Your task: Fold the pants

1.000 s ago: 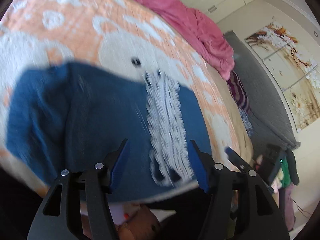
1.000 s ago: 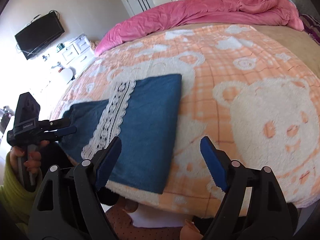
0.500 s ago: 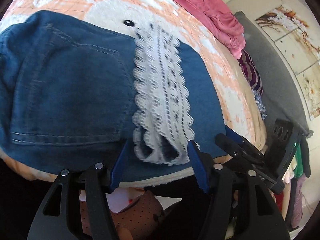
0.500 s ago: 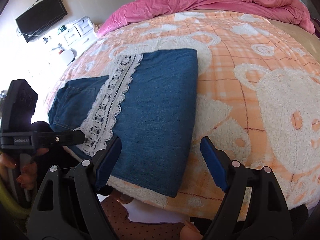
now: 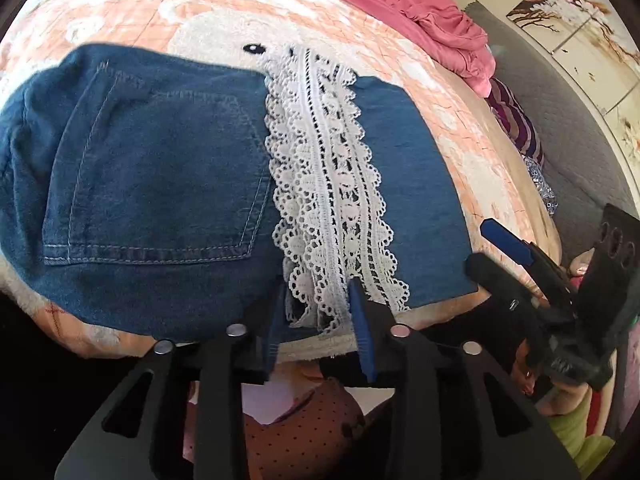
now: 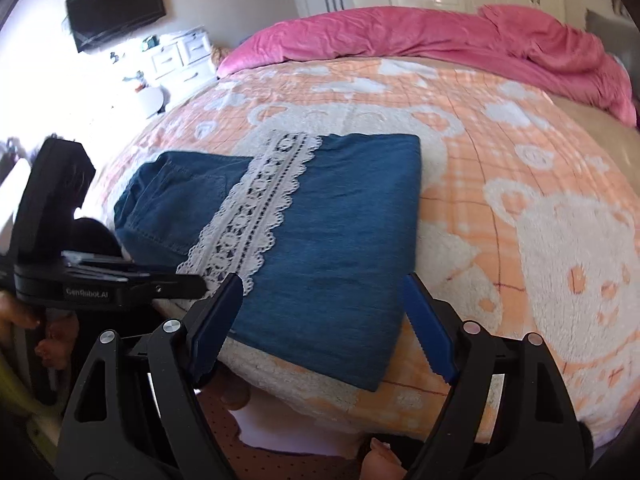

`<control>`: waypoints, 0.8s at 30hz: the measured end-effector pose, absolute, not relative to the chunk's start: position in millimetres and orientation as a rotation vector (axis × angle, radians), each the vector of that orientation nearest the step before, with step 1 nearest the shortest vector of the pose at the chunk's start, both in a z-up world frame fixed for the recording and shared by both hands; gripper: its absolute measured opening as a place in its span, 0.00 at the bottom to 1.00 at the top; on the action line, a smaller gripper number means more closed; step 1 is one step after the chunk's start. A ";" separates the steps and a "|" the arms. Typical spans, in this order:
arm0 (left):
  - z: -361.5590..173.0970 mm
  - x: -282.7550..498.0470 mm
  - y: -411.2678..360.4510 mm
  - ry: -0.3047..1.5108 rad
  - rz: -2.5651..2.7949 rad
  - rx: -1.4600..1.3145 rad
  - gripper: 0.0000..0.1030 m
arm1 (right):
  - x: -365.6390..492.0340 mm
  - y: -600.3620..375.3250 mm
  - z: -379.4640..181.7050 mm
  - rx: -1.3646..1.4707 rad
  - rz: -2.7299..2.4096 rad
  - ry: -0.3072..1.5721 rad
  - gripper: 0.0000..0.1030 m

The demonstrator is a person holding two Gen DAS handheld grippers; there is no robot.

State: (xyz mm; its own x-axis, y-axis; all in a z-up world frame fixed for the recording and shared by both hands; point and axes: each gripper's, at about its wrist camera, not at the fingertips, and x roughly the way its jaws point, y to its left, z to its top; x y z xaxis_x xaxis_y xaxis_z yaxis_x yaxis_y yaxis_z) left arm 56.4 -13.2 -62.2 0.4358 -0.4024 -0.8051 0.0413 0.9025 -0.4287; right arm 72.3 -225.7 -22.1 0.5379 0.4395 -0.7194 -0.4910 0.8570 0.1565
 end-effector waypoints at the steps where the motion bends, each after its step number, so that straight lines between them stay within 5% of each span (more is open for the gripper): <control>1: -60.0 56.6 -12.9 1.084 -0.278 -0.361 0.39 | 71.3 -221.9 -21.9 -0.089 0.550 0.832 0.72; 9: -46.9 53.4 -6.5 1.042 -0.204 -0.262 0.54 | 82.8 -205.9 -59.9 -0.209 0.468 0.941 0.72; 24: -22.9 46.3 3.6 0.961 -0.168 -0.249 0.59 | 78.8 -220.2 -38.8 -0.108 0.446 0.906 0.80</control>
